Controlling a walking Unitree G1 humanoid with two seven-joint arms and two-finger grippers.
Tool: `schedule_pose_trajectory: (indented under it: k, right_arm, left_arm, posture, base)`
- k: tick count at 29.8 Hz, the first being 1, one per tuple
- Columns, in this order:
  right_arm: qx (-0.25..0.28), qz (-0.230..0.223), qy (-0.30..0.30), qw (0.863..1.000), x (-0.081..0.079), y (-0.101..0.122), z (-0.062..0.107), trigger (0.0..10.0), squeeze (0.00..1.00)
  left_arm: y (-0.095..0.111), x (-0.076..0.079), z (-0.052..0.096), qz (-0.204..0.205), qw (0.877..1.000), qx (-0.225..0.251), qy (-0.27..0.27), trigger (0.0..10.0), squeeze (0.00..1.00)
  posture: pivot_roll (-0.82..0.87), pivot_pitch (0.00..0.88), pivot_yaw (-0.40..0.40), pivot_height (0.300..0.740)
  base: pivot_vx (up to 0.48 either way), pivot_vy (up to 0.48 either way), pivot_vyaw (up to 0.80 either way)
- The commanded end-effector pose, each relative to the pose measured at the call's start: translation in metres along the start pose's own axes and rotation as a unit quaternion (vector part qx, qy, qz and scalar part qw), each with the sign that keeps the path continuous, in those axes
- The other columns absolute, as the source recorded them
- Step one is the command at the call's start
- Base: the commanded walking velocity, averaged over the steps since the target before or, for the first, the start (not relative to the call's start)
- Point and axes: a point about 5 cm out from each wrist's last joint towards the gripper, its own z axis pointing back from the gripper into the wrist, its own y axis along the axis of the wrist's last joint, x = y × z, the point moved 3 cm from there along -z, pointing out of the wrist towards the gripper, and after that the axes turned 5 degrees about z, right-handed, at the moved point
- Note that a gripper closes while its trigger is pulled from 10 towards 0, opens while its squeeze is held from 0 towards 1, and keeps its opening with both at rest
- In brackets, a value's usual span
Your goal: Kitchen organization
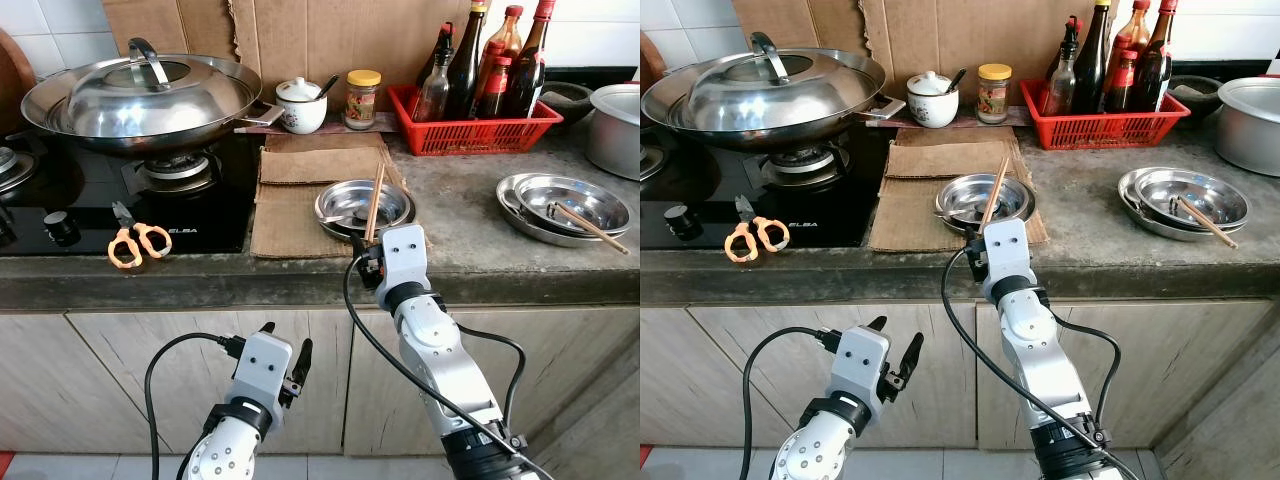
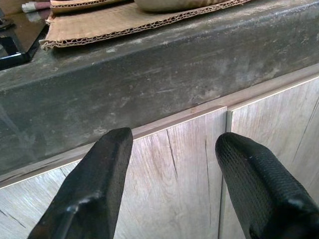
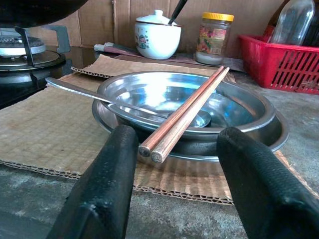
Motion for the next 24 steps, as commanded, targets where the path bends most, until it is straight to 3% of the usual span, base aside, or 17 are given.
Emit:
schedule_pose_trajectory:
  k: [1, 7, 8, 9, 10, 11, 13, 14, 24]
  right_arm:
    - [0.012, -0.001, -0.005, 1.000, 0.0013, 0.0061, -0.0029, 10.0, 0.00]
    - [0.013, -0.002, -0.007, 1.000, 0.0033, 0.0071, -0.0042, 9.9, 0.00]
    - [0.014, -0.002, -0.008, 1.000, 0.0034, 0.0072, -0.0041, 3.4, 0.00]
    - [0.014, -0.002, -0.008, 1.000, 0.0033, 0.0073, -0.0041, 3.4, 0.00]
    - [0.014, -0.001, -0.007, 1.000, 0.0032, 0.0070, -0.0040, 0.0, 0.00]
    - [0.013, -0.001, -0.007, 1.000, 0.0032, 0.0070, -0.0040, 2.6, 0.00]
    - [0.012, -0.001, -0.007, 1.000, 0.0031, 0.0070, -0.0042, 2.6, 0.00]
    - [0.013, -0.001, -0.006, 1.000, 0.0029, 0.0071, -0.0042, 10.0, 0.00]
    - [0.012, -0.002, -0.007, 1.000, 0.0036, 0.0072, -0.0042, 10.0, 0.00]
  left_arm:
    - [0.0018, 0.0007, -0.0001, -0.007, 1.000, 0.004, -0.002, 10.0, 0.00]
    - [0.0014, 0.0012, 0.0003, -0.008, 1.000, 0.003, -0.003, 10.0, 0.00]
    - [0.0012, 0.0013, 0.0005, -0.008, 1.000, 0.003, -0.003, 10.0, 0.00]
    - [0.0011, 0.0013, 0.0006, -0.008, 1.000, 0.003, -0.003, 10.0, 0.00]
    - [0.0012, 0.0013, 0.0007, -0.008, 1.000, 0.004, -0.003, 10.0, 0.00]
    - [0.0016, 0.0013, 0.0007, -0.008, 1.000, 0.005, -0.003, 10.0, 0.00]
    - [0.0017, 0.0011, 0.0006, -0.009, 1.000, 0.005, -0.003, 10.0, 0.00]
    - [0.0016, 0.0011, 0.0006, -0.009, 1.000, 0.004, -0.003, 10.0, 0.00]
    - [0.0014, 0.0013, 0.0009, -0.008, 1.000, 0.003, -0.003, 10.0, 0.00]
  posture:
    - [0.07, 0.032, -0.023, 0.740]
    - [0.07, 0.031, -0.024, 0.740]
    - [0.07, 0.032, -0.021, 0.740]
    - [0.07, 0.032, -0.021, 0.740]
    - [0.07, 0.031, -0.021, 0.740]
    - [0.07, 0.033, -0.024, 0.740]
    - [0.07, 0.033, -0.023, 0.740]
    - [0.07, 0.035, -0.022, 0.740]
    - [0.07, 0.037, -0.024, 0.740]
  base:
    - [0.000, 0.000, 0.00]
    - [0.000, 0.000, 0.00]
    - [0.000, 0.000, 0.00]
    - [0.000, 0.000, 0.00]
    - [0.000, 0.000, 0.00]
    - [0.000, 0.000, 0.00]
    - [0.000, 0.000, 0.00]
    - [0.000, 0.000, 0.00]
    - [0.000, 0.000, 0.00]
